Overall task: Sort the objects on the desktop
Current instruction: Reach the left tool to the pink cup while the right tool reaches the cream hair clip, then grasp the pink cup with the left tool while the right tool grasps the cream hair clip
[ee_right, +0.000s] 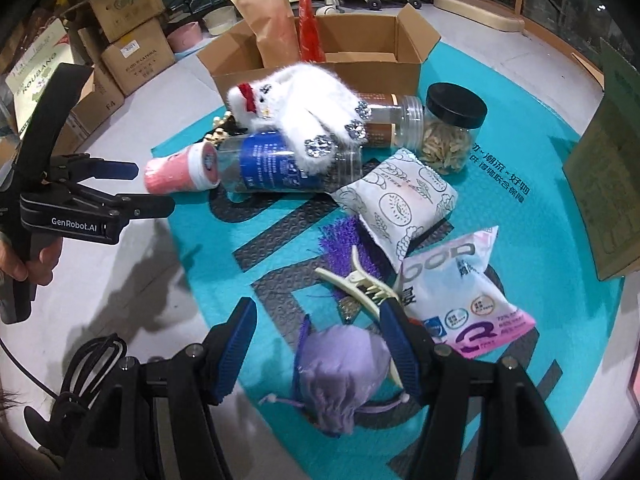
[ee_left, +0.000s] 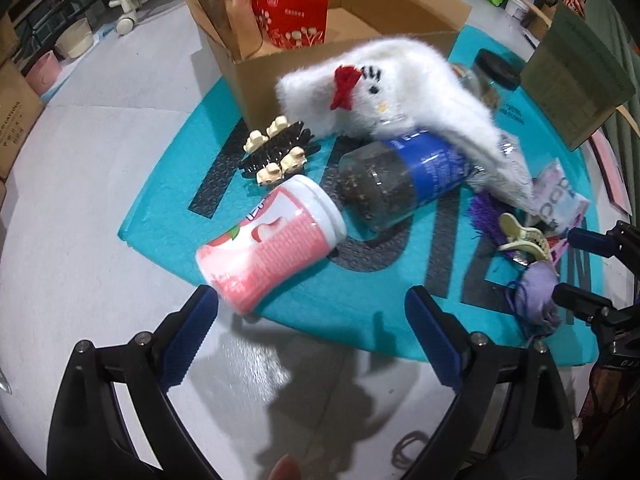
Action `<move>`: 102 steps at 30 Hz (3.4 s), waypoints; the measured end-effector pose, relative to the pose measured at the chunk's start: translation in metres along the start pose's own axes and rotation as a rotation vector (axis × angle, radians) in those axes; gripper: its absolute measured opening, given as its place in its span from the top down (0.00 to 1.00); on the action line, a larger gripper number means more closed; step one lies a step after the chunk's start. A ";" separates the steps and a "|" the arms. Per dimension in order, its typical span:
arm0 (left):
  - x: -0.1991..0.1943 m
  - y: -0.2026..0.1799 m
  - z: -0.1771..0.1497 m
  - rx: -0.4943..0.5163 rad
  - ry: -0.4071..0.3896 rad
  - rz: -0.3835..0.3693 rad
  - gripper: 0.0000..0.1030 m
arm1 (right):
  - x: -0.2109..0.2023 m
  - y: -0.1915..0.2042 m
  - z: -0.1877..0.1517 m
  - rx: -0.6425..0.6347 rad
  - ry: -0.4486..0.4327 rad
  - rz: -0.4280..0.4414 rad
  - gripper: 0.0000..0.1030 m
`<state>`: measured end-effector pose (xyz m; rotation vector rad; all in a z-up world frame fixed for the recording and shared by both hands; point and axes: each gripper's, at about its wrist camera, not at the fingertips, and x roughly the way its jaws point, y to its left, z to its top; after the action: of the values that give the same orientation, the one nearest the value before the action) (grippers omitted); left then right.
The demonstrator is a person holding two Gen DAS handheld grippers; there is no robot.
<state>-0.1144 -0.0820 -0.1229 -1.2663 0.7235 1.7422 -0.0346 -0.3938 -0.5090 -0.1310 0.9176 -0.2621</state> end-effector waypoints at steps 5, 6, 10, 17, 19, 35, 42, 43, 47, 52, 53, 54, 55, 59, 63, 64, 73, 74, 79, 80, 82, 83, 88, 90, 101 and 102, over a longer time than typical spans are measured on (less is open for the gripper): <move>0.017 0.007 0.008 0.007 0.012 -0.019 0.08 | 0.018 -0.011 0.004 0.021 0.040 -0.022 0.37; 0.020 0.009 0.009 0.007 0.018 -0.027 0.08 | 0.021 -0.013 0.005 0.024 0.050 -0.024 0.37; 0.033 0.011 0.011 0.010 0.050 -0.038 0.08 | 0.034 -0.021 0.007 0.031 0.075 -0.012 0.37; 0.050 0.011 0.013 0.031 0.088 -0.035 0.08 | 0.051 -0.030 0.012 -0.006 0.115 -0.040 0.37; 0.053 0.010 0.013 0.045 0.090 -0.031 0.08 | 0.055 -0.032 0.014 -0.026 0.134 -0.035 0.37; 0.053 0.010 0.016 0.056 0.019 -0.036 0.27 | 0.066 -0.065 0.010 0.032 0.213 -0.041 0.67; 0.041 0.031 0.013 -0.009 0.007 -0.061 0.63 | 0.063 -0.070 0.003 0.078 0.230 -0.002 0.77; 0.039 0.032 0.012 -0.008 0.010 -0.066 0.63 | 0.062 -0.069 0.001 0.087 0.232 0.000 0.78; 0.032 0.024 0.011 0.040 -0.016 -0.019 0.62 | 0.059 -0.067 -0.005 0.101 0.234 0.006 0.78; 0.024 0.009 0.014 0.144 -0.054 0.090 0.46 | 0.055 -0.066 -0.001 0.132 0.246 0.010 0.79; 0.022 0.006 0.012 0.168 -0.066 0.122 0.36 | 0.054 -0.066 -0.001 0.136 0.246 0.014 0.79; 0.020 0.004 0.010 0.189 -0.079 0.145 0.32 | 0.053 -0.067 -0.001 0.139 0.244 0.015 0.79; 0.017 0.002 0.010 0.210 -0.099 0.163 0.31 | 0.052 -0.067 -0.002 0.145 0.244 0.016 0.79; 0.008 -0.003 0.022 0.248 -0.126 0.158 0.27 | 0.050 -0.068 -0.005 0.154 0.247 0.018 0.79; 0.007 -0.005 0.023 0.329 -0.109 0.096 0.25 | 0.050 -0.069 -0.007 0.165 0.251 0.023 0.79; 0.006 -0.007 0.026 0.359 -0.104 0.082 0.25 | 0.049 -0.070 -0.008 0.171 0.250 0.027 0.79; 0.027 -0.025 0.030 0.477 0.004 -0.022 0.25 | 0.047 -0.076 -0.010 0.193 0.251 0.034 0.79; 0.030 -0.025 0.030 0.475 0.023 -0.035 0.25 | 0.047 -0.076 -0.011 0.192 0.254 0.034 0.79; 0.034 -0.027 0.021 0.467 0.046 -0.102 0.25 | 0.049 -0.082 -0.016 0.197 0.271 0.032 0.79; 0.033 -0.027 0.019 0.455 0.046 -0.128 0.26 | 0.050 -0.083 -0.017 0.197 0.275 0.033 0.79; 0.031 -0.026 0.017 0.435 0.053 -0.159 0.27 | 0.050 -0.083 -0.019 0.196 0.277 0.033 0.79; 0.031 -0.025 0.016 0.421 0.056 -0.178 0.28 | 0.050 -0.083 -0.020 0.197 0.278 0.033 0.79; 0.029 -0.022 0.015 0.351 0.072 -0.235 0.42 | 0.053 -0.087 -0.012 0.208 0.285 0.032 0.79; 0.027 -0.021 0.015 0.336 0.079 -0.260 0.44 | 0.062 -0.090 -0.008 0.203 0.289 0.027 0.79; 0.011 -0.015 0.008 0.208 0.100 -0.324 0.46 | 0.062 -0.101 -0.007 0.196 0.275 0.023 0.85; 0.009 -0.015 0.007 0.204 0.097 -0.325 0.46 | 0.064 -0.098 -0.003 0.194 0.270 0.021 0.85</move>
<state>-0.1059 -0.0662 -0.1288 -1.2550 0.6889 1.3187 -0.0160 -0.5056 -0.5382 0.0957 1.1547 -0.3538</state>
